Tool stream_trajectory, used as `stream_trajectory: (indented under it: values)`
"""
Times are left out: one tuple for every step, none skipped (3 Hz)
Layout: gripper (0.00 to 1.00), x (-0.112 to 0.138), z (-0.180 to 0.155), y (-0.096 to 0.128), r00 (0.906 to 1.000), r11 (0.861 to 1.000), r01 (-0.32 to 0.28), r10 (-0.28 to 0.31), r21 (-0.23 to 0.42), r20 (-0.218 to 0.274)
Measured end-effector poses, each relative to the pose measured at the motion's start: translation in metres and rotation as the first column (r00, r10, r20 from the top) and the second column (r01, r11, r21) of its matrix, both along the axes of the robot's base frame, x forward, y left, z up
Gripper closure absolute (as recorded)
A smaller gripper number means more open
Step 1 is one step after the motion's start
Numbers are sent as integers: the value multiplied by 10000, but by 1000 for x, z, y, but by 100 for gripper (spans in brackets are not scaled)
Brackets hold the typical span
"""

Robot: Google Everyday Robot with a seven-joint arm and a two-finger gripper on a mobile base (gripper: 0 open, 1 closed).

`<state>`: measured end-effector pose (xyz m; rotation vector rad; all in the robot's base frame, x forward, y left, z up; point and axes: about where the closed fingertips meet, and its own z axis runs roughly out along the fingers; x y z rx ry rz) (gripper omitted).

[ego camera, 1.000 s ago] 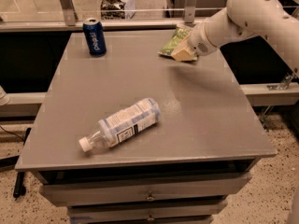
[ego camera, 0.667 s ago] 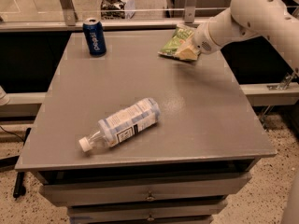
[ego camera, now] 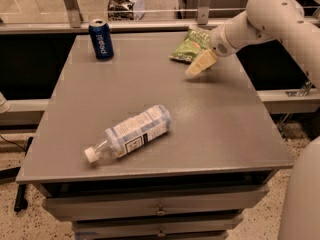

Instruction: Move green jalapeno chip bag near blue plastic bottle

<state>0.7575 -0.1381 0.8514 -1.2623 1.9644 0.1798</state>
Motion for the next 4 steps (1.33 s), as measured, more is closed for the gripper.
stream_trajectory:
  values:
    - [2,4,-7,3,9999,10000,30,-30,-12,-135]
    - [22,5,-13,4,9997,10000,40,-39,56,-259]
    - [43,6,-14,4,9995,9999,57,-54,97,-309]
    - [68,5,-13,5,9995,9999,19,-14,171,-318]
